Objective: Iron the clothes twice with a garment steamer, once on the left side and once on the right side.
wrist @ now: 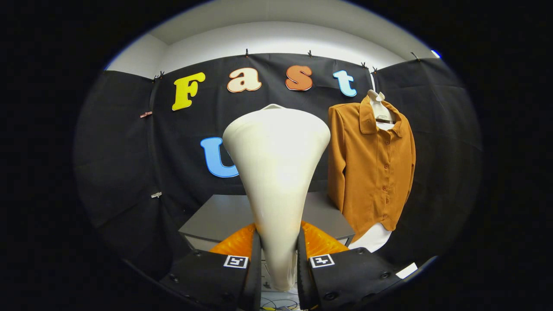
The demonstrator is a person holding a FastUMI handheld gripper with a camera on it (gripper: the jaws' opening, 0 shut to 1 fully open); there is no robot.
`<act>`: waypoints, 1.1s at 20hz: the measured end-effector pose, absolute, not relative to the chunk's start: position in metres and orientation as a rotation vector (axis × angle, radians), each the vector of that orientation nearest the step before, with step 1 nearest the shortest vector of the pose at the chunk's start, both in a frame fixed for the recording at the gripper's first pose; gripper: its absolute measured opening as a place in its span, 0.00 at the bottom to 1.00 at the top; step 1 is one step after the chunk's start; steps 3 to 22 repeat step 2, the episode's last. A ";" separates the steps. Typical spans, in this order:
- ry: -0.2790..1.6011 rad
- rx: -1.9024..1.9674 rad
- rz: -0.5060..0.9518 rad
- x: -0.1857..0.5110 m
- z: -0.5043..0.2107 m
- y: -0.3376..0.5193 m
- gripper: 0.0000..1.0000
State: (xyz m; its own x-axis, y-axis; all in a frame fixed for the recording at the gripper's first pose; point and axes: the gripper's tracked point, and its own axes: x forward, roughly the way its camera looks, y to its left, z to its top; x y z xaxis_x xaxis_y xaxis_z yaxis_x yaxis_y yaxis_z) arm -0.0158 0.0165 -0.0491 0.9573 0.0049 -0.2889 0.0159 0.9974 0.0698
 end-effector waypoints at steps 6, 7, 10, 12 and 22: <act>0.292 0.069 -0.008 -0.015 -0.049 0.016 0.37; 0.292 0.069 -0.008 -0.015 -0.049 0.016 0.37; 0.292 0.069 -0.008 -0.015 -0.049 0.016 0.37; 0.292 0.069 -0.008 -0.015 -0.049 0.016 0.37; 0.292 0.069 -0.008 -0.015 -0.049 0.016 0.37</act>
